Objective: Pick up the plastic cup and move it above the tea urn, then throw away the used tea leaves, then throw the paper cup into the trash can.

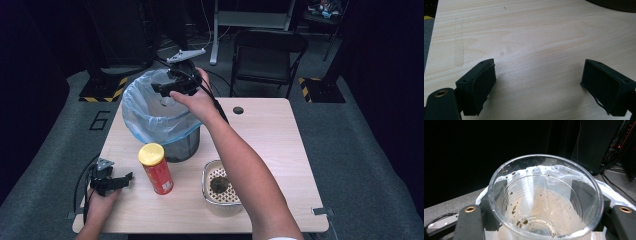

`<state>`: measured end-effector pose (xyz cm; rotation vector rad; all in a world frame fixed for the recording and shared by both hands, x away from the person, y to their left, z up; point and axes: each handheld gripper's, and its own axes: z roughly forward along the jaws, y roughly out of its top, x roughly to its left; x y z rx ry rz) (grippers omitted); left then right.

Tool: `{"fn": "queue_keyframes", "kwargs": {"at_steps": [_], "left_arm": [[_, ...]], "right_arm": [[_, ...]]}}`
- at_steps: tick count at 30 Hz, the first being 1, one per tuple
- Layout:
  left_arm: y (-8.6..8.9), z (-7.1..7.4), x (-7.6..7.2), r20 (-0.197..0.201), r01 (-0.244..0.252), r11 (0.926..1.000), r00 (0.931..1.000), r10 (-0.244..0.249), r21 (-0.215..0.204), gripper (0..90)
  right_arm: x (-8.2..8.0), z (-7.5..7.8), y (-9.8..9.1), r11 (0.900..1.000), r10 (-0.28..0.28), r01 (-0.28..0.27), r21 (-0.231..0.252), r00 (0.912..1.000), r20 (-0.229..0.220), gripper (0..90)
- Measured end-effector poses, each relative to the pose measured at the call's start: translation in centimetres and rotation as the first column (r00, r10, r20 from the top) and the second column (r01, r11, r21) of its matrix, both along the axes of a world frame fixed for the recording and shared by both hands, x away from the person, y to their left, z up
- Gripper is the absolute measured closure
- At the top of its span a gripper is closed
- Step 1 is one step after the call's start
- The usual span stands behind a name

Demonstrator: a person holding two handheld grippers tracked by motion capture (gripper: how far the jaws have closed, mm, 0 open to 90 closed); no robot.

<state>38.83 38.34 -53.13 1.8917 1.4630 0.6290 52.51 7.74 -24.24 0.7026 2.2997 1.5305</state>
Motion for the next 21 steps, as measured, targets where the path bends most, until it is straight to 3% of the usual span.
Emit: {"fn": "queue_keyframes", "kwargs": {"at_steps": [4,6,11,16,18,19,21], "left_arm": [[0.0,0.0,0.0,0.000,0.000,1.0000,1.0000,0.000,0.000,11.7],[0.0,0.0,0.0,0.000,0.000,1.0000,1.0000,0.000,0.000,11.7],[0.0,0.0,0.0,0.000,0.005,0.9999,1.0000,-0.005,0.009,11.7],[-0.1,0.1,-0.1,-0.006,-0.002,1.0000,1.0000,0.002,0.005,11.7],[-0.1,0.2,-0.2,-0.026,0.012,0.9999,0.9996,-0.012,0.007,11.7],[-0.2,0.1,-0.2,-0.005,0.002,1.0000,1.0000,-0.002,0.003,11.7],[-0.3,0.1,-0.2,-0.013,0.010,0.9999,0.9999,-0.010,0.002,11.6]], "right_arm": [[0.4,-0.6,0.5,0.9999,-0.007,0.007,-0.008,0.9999,-0.009,25.6],[0.7,-0.9,0.7,1.0000,-0.004,0.004,-0.006,0.9996,-0.027,14.5],[0.5,-1.2,0.7,0.9994,-0.018,0.017,-0.032,0.9997,-0.018,11.2],[-0.2,-0.8,0.0,0.9997,-0.020,0.020,-0.015,0.9998,-0.001,11.7],[-0.5,-0.6,-0.5,0.9998,-0.017,0.017,-0.013,0.9998,0.004,11.7],[-0.7,-0.5,-0.8,0.9998,-0.019,0.019,-0.005,0.9998,0.007,11.8],[-0.9,-0.5,-1.3,0.9997,-0.024,0.024,-0.005,0.9996,0.012,12.1]]}}
